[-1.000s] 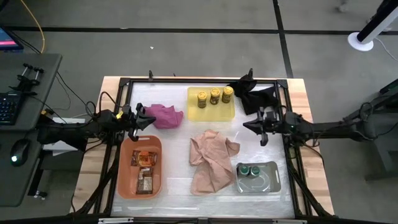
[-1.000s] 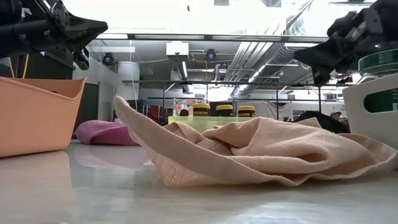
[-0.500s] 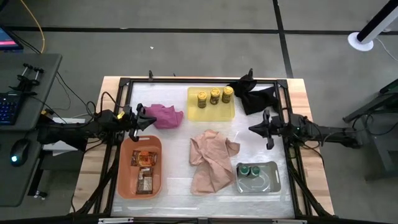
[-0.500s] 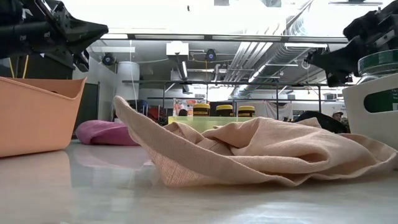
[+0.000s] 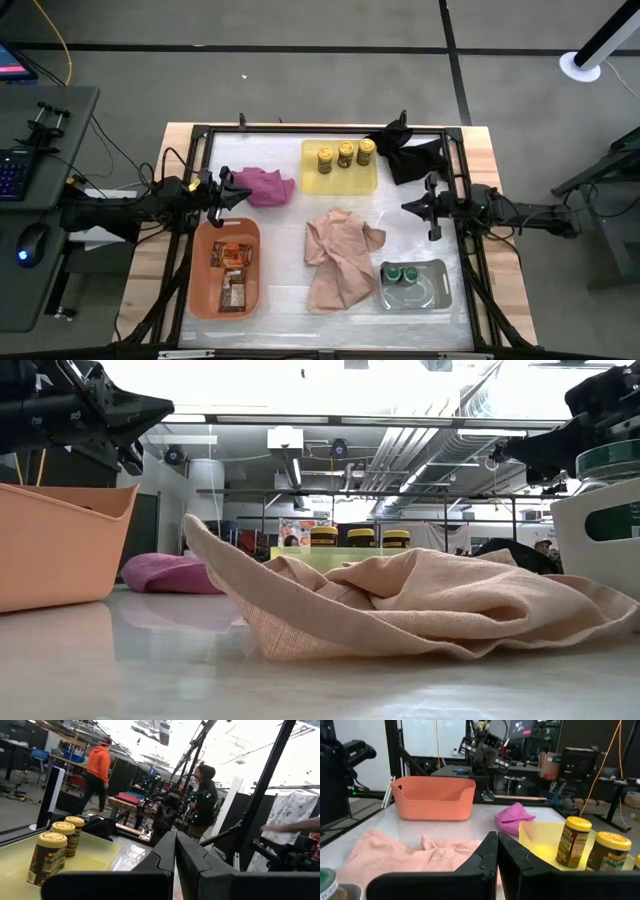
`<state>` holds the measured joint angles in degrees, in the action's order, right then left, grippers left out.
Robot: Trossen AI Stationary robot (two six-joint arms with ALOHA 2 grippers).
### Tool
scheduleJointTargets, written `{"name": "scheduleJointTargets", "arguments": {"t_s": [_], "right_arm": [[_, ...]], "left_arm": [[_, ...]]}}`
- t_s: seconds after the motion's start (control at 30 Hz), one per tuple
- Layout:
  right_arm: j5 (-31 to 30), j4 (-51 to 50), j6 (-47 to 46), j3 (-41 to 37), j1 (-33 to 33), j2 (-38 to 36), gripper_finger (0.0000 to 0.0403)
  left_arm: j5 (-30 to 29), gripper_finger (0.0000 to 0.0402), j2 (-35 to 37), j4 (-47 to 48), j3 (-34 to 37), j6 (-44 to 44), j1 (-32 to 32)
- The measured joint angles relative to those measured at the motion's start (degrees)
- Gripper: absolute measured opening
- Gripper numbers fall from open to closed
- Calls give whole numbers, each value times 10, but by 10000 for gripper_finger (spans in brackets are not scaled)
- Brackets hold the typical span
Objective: Sort spices by type
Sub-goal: Return to Home Position
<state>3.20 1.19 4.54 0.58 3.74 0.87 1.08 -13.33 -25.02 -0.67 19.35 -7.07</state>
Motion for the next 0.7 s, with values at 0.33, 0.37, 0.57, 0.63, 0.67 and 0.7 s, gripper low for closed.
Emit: {"name": "scheduleJointTargets", "arguments": {"t_s": [0.33,0.37,0.57,0.63,0.67,0.7], "right_arm": [[0,0,0,0,0,7,0],[0,0,0,0,0,7,0],[0,-1,0,0,0,7,0],[0,-1,0,0,0,7,0],[0,-1,0,0,0,7,0],[0,-1,0,0,0,7,0]], "left_arm": [[0,1,0,3,0,0,0],[0,1,0,3,0,0,0],[0,1,0,4,0,0,0],[0,1,0,4,0,0,0],[0,1,0,4,0,0,0],[0,1,0,4,0,0,0]]}}
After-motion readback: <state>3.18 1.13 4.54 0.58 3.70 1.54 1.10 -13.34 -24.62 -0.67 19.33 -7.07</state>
